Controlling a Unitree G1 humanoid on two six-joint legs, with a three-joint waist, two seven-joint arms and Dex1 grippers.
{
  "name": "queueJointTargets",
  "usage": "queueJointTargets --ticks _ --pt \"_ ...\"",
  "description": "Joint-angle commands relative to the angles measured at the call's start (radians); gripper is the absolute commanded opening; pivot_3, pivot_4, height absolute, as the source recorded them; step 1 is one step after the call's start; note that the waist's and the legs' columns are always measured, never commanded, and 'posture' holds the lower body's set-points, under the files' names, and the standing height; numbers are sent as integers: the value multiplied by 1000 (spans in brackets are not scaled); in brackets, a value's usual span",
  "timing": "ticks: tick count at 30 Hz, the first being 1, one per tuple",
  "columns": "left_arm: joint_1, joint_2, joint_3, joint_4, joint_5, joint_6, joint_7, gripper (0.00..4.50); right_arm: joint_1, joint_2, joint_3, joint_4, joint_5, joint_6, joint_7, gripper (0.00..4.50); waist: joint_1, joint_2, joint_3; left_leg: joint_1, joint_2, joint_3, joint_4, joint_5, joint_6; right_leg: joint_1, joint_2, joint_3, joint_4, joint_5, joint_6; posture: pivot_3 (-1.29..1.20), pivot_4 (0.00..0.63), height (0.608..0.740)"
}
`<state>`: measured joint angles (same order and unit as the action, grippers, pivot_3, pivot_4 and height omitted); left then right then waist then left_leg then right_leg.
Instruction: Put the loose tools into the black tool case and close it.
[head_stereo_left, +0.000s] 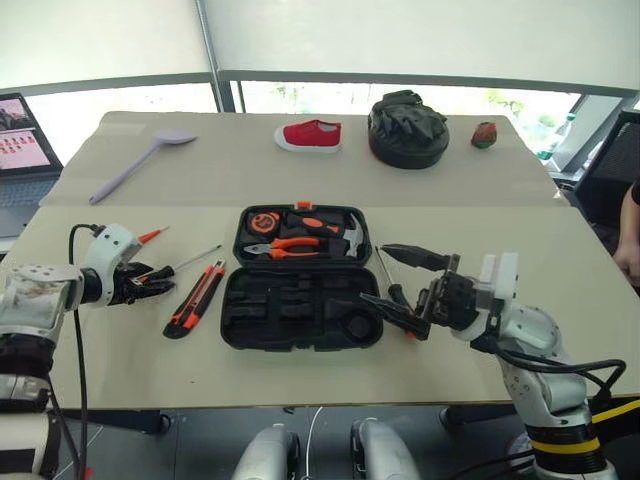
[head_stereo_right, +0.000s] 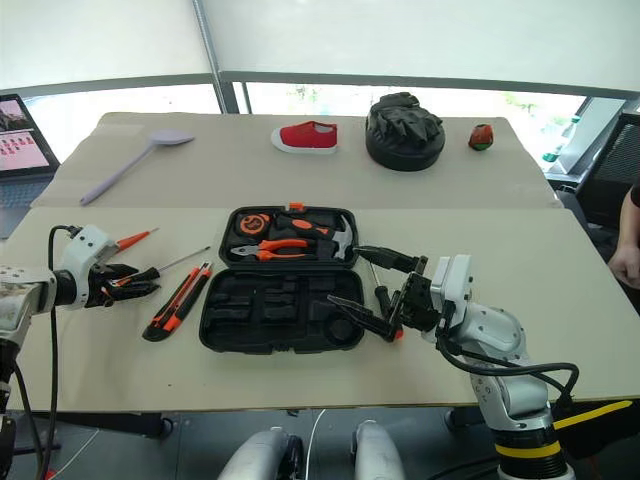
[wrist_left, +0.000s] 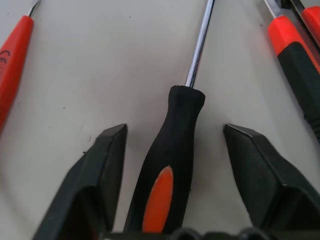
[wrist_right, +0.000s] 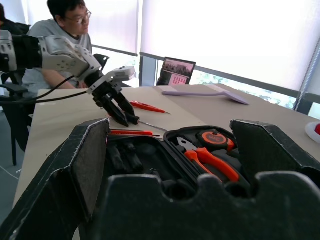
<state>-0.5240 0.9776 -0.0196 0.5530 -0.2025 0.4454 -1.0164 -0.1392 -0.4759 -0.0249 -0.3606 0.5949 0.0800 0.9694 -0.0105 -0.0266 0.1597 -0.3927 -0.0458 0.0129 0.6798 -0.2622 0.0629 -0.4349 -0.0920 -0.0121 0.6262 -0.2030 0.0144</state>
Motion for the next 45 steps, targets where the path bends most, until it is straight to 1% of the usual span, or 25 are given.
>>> queueJointTargets --ticks 1,3,4,7,9,11,13,14,15,16,17,19,20,23,28,35,40,42,43,44,45 --pt "-8 32 29 25 5 -36 -57 1652 -3 -2 -3 -38 20 -22 30 4500 0 0 0 0 0 0 0 0 0 0 0 0 0 0 0 0 150 740" --pt "-5 35 63 42 -9 -98 -77 1041 7 -8 2 -32 10 -36 51 4500 0 0 0 0 0 0 0 0 0 0 -1 0 0 0 0 0 150 740" --pt "-6 33 77 48 -17 -122 -86 819 10 -9 1 -30 8 -40 56 4500 0 0 0 0 0 0 0 0 0 0 -1 0 0 0 0 0 150 740" --pt "-24 28 171 4 -113 -184 -184 820 25 -17 -19 -25 6 -53 65 4500 1 0 0 -2 1 0 1 0 0 -2 -1 0 0 0 0 0 150 740" --pt "-46 26 184 -61 -151 -172 -229 820 31 -31 -40 -22 8 -56 66 4500 5 0 0 -7 2 0 4 0 0 -5 -3 -1 1 0 0 0 150 740" --pt "-73 -9 132 -269 -203 -115 -279 820 39 -92 -91 -12 18 -24 75 4500 16 -1 0 -8 1 -1 6 0 1 -4 -3 -1 1 0 0 0 150 740" --pt "-83 -35 74 -396 -199 -90 -294 820 41 -135 -117 0 23 1 76 4500 28 0 1 -11 1 -1 12 -2 4 -4 -3 -1 1 1 1 0 150 740" --pt "-89 -39 23 -445 -168 -66 -294 820 40 -152 -124 8 18 6 78 4500 30 0 1 -12 1 -2 15 -3 5 -3 -3 -1 2 1 1 0 150 740" --pt "-99 -33 -58 -504 -120 -35 -316 820 37 -171 -133 21 13 11 78 4500 30 0 1 -11 1 -2 16 -4 6 -1 -4 0 0 1 2 0 150 740" --pt "-111 -43 -116 -538 -68 -52 -313 820 32 -185 -140 31 17 26 75 4500 28 0 1 -11 0 -2 16 -4 7 -1 -4 0 0 2 3 0 150 740" --pt "-119 -48 -149 -554 -36 -66 -309 820 28 -192 -142 36 20 38 72 4500 25 1 1 -11 0 -1 16 -4 7 -1 -4 0 0 2 3 0 150 740" --pt "-162 -112 -191 -555 22 -73 -231 820 1 -206 -142 55 12 44 70 4500 20 1 1 -10 -1 0 15 -4 7 -1 -2 0 0 2 4 0 150 740" --pt "-176 -132 -228 -549 66 -92 -216 820 -18 -214 -138 65 7 47 75 4500 19 1 1 -11 0 0 15 -4 7 -2 0 1 1 2 3 0 150 740" --pt "-192 -167 -302 -512 163 -165 -200 820 -61 -228 -128 80 8 62 87 4500 13 1 1 -11 1 2 16 -4 7 -3 2 2 1 2 3 0 150 740" --pt "-230 -216 -349 -425 236 -236 -190 820 -106 -217 -96 62 15 93 74 4500 19 1 1 -12 0 2 17 -4 8 -3 2 1 1 2 3 0 150 740" --pt "-267 -268 -369 -351 296 -299 -186 820 -113 -198 -98 7 69 175 29 4500 26 1 1 -13 0 2 20 -5 10 -2 1 0 2 1 4 0 150 740" --pt "-244 -276 -364 -386 280 -296 -229 820 -110 -208 -106 -8 72 204 21 4500 23 1 1 -13 0 2 22 -6 11 -2 1 0 2 2 5 0 150 740" --pt "-242 -285 -353 -378 289 -307 -204 1833 -108 -212 -109 -9 73 213 23 4500 23 1 1 -13 0 2 21 -6 11 -2 1 0 2 1 5 0 150 740" --pt "-243 -291 -346 -372 293 -313 -186 2102 -107 -214 -110 -9 72 216 24 4500 23 1 1 -13 0 2 21 -6 11 -2 1 0 2 1 5 0 150 740" --pt "-242 -310 -324 -378 270 -299 -167 2574 -103 -217 -114 -10 75 222 26 4500 23 1 1 -13 0 2 21 -6 11 -2 1 0 2 1 5 0 150 740" --pt "-241 -330 -299 -386 243 -280 -148 2868 -101 -218 -117 -12 76 224 27 4500 24 1 1 -13 0 2 22 -6 11 -2 1 0 2 1 5 0 150 740"
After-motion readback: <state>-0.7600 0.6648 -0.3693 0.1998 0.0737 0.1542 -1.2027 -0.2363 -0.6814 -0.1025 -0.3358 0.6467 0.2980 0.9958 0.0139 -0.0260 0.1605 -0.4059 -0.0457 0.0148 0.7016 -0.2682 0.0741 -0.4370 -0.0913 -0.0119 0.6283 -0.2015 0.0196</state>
